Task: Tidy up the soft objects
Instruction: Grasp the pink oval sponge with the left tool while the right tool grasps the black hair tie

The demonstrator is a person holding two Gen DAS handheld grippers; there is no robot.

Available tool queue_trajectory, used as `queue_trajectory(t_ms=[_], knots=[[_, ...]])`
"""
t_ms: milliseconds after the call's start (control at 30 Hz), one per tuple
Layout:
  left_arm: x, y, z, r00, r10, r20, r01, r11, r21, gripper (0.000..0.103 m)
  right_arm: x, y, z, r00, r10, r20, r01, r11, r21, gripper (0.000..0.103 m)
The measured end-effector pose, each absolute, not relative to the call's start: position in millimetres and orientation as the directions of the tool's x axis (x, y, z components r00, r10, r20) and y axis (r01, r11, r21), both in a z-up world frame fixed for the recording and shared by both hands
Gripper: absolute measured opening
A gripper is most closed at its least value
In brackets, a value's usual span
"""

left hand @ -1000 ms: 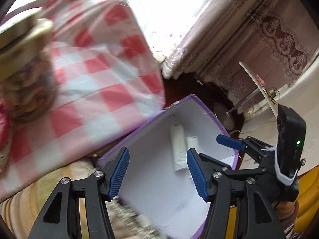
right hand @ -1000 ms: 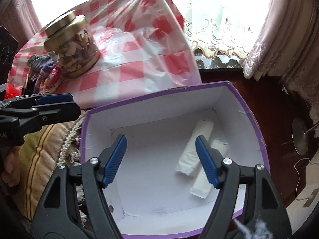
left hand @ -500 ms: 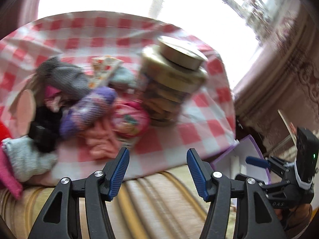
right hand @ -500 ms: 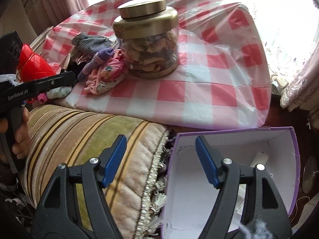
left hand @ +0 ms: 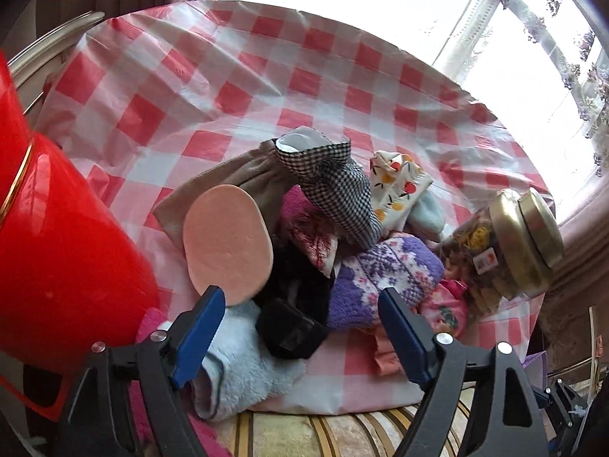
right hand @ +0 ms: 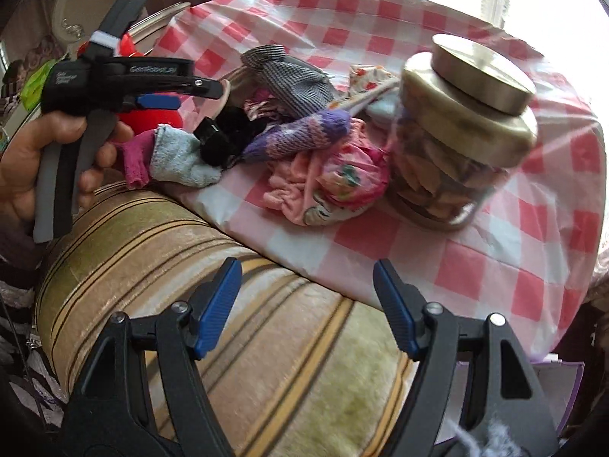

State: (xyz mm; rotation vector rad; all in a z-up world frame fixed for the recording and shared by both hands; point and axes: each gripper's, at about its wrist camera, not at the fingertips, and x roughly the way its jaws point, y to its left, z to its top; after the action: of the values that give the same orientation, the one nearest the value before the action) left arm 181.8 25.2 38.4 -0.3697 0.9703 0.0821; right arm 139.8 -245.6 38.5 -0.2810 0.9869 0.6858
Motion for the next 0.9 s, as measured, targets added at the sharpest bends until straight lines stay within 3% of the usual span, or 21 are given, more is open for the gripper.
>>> queue_trajectory(t_ms=[267, 500, 667, 900], knots=[[233.2, 44.9, 21.3, 0.441, 0.020, -0.898, -0.297, 0.947, -0.125, 0.085, 152.2, -178.3, 35.6, 0.308, 0.507, -0.805, -0.765, 0.635, 0.108, 0.075], [257.2, 44.5, 9.5, 0.403, 0.089, -0.911, -0.310, 0.950, -0.044, 0.084, 169.3, -140.6, 27.0, 0.251, 0.584, -0.772, -0.820, 0.552, 0.150, 0.075], [261.7, 51.5, -2.3, 0.384, 0.101, -0.918, -0.322, 0.946, -0.031, 0.054, 185.6, -125.0, 17.1, 0.214, 0.601, -0.770, -0.828, 0.530, 0.183, 0.075], [261.9, 54.9, -9.4, 0.392, 0.102, -0.914, -0.314, 0.949, -0.028, 0.029, 198.0, -102.5, 6.5, 0.158, 0.624, -0.766, -0.847, 0.484, 0.220, 0.075]])
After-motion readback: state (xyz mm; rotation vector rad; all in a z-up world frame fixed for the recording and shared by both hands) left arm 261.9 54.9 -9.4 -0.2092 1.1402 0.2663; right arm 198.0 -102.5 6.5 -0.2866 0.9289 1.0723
